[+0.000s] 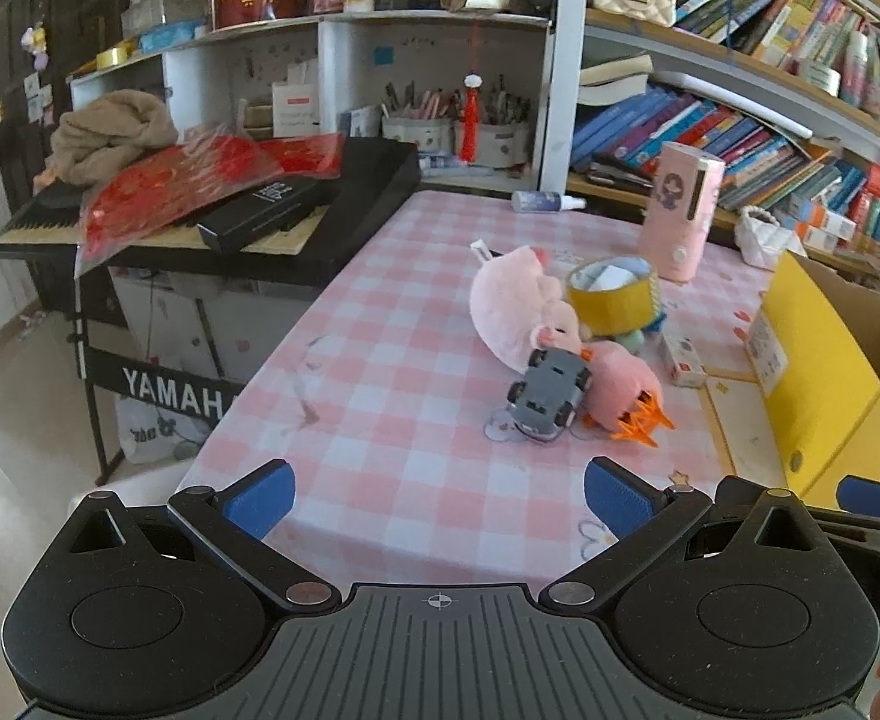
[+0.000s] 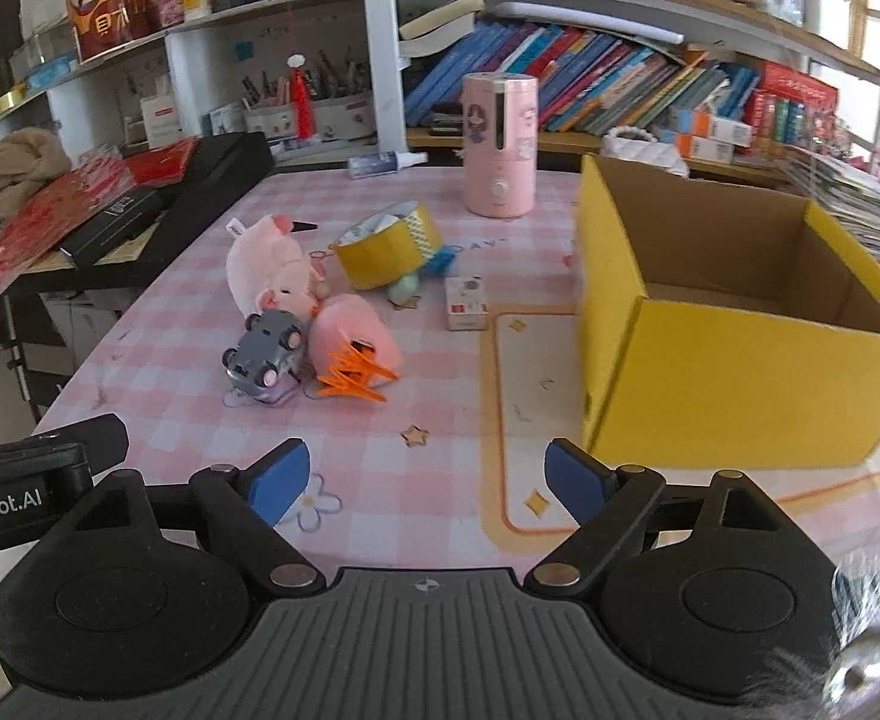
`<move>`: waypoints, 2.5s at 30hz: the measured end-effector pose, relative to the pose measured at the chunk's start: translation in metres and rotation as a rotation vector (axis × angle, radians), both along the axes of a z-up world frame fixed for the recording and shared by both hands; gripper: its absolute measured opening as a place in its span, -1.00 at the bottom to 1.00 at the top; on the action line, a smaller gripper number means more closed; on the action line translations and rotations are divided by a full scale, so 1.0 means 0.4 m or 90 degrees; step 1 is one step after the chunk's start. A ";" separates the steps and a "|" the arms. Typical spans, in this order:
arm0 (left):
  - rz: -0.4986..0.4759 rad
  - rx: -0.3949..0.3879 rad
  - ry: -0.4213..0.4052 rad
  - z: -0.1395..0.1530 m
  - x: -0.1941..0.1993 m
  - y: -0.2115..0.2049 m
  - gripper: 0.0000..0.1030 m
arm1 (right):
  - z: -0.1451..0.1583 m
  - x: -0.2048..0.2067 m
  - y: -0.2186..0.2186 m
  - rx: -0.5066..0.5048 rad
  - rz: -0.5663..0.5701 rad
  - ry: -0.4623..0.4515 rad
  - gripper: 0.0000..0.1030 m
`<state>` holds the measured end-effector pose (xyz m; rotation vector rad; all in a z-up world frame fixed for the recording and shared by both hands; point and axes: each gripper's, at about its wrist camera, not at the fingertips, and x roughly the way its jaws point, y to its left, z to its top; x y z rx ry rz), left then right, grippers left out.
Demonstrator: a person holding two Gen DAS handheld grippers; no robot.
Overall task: Organize objects
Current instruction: 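Grasp the grey toy car with the left tool while the right tool grasps the pink plush bird, then carry the grey car and pink bird in both tools over the yellow box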
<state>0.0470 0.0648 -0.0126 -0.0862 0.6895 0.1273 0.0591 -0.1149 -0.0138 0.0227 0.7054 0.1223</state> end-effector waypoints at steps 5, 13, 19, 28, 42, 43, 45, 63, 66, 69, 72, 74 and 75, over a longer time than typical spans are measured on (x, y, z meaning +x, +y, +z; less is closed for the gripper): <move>0.009 -0.014 0.010 -0.009 0.049 0.010 1.00 | -0.009 0.072 0.011 0.003 0.021 0.011 0.67; 0.028 -0.024 0.022 -0.026 0.120 0.017 1.00 | -0.026 0.173 0.021 0.009 0.055 0.028 0.67; 0.047 -0.032 0.030 -0.033 0.156 0.029 1.00 | -0.035 0.242 0.028 0.020 0.074 0.044 0.67; 0.056 -0.015 0.047 -0.041 0.197 0.039 1.00 | -0.043 0.328 0.037 0.062 0.076 0.068 0.67; 0.000 -0.032 0.076 -0.061 0.259 0.008 1.00 | -0.129 0.460 0.064 0.107 0.111 0.191 0.16; -0.006 -0.030 0.079 -0.062 0.265 0.001 0.99 | -0.125 0.458 0.064 0.101 0.120 0.182 0.16; -0.022 -0.024 0.084 -0.065 0.277 -0.013 0.98 | -0.110 0.456 0.059 0.100 0.124 0.163 0.15; -0.121 0.000 0.169 -0.150 0.405 -0.097 -0.19 | -0.003 0.438 -0.020 0.098 0.106 0.016 0.15; -0.111 -0.033 0.171 -0.142 0.403 -0.080 -0.20 | 0.000 0.440 -0.014 0.098 0.118 0.023 0.16; -0.091 -0.070 0.146 -0.114 0.385 -0.054 -0.20 | 0.002 0.431 -0.008 0.091 0.127 0.023 0.16; -0.075 -0.100 0.119 -0.074 0.361 -0.025 -0.20 | 0.014 0.417 -0.007 0.077 0.131 0.015 0.16; -0.061 -0.120 0.096 -0.045 0.346 -0.006 -0.20 | 0.024 0.402 -0.011 0.073 0.129 0.009 0.16; -0.059 -0.127 0.085 -0.029 0.336 0.003 -0.20 | 0.029 0.392 -0.013 0.070 0.130 0.006 0.16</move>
